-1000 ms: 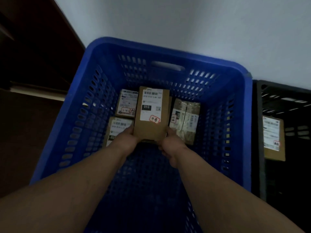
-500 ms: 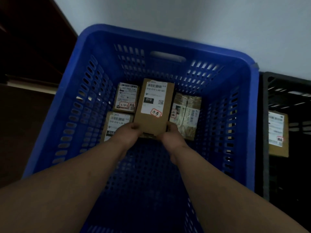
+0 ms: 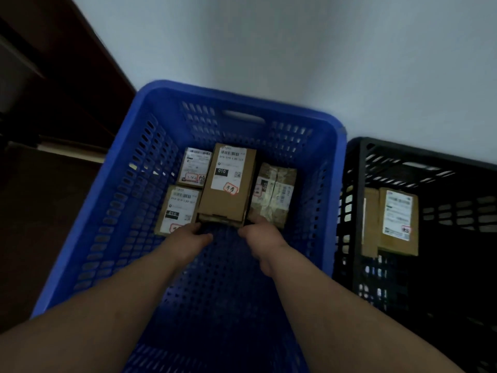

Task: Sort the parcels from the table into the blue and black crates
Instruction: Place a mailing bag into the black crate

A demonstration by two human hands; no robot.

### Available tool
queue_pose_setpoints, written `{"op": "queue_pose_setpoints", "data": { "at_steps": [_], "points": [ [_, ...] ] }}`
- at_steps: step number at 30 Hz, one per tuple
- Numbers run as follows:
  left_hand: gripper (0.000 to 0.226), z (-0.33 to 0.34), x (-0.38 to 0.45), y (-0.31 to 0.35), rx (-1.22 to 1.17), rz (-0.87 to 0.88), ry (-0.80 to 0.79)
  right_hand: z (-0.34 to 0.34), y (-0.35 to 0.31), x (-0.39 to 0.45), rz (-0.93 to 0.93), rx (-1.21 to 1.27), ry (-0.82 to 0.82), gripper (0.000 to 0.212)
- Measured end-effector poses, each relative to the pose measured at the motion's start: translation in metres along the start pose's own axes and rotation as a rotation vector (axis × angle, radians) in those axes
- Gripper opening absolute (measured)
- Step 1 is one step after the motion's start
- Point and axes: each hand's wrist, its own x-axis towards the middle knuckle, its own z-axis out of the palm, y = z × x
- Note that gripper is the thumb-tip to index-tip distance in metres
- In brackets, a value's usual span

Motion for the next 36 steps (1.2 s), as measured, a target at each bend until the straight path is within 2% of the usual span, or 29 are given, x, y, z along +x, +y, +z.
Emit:
{"op": "queue_pose_setpoints", "data": {
  "at_steps": [4,9,11,15,21,23,28,36],
  "points": [
    [0.060,-0.002,-0.058,0.017,-0.018,0.007,0.038,-0.017,-0.010,-0.054,-0.045,-0.118,-0.042,0.064],
    [0.057,0.003,-0.136,0.051,-0.006,0.156,0.106,-0.054,-0.023,-0.135,-0.163,-0.161,-0.025,0.044],
    [0.056,0.009,-0.168,0.062,0.023,0.224,0.114,-0.072,-0.020,-0.168,-0.204,-0.133,0.022,0.044],
    [0.054,0.032,-0.228,0.079,0.059,0.387,0.101,-0.111,0.009,-0.237,-0.274,-0.055,0.142,0.040],
    [0.049,0.078,-0.308,0.084,0.246,0.560,0.045,-0.160,0.078,-0.341,-0.301,0.034,0.264,0.009],
    [0.042,0.097,-0.331,0.091,0.251,0.598,0.030,-0.178,0.098,-0.369,-0.324,0.027,0.313,0.010],
    [0.051,0.162,-0.384,0.118,0.287,0.662,-0.031,-0.241,0.144,-0.426,-0.318,0.063,0.436,0.016],
    [0.047,0.313,-0.442,0.171,0.310,0.726,-0.146,-0.373,0.224,-0.488,-0.311,0.165,0.542,0.022]
  ]
}}
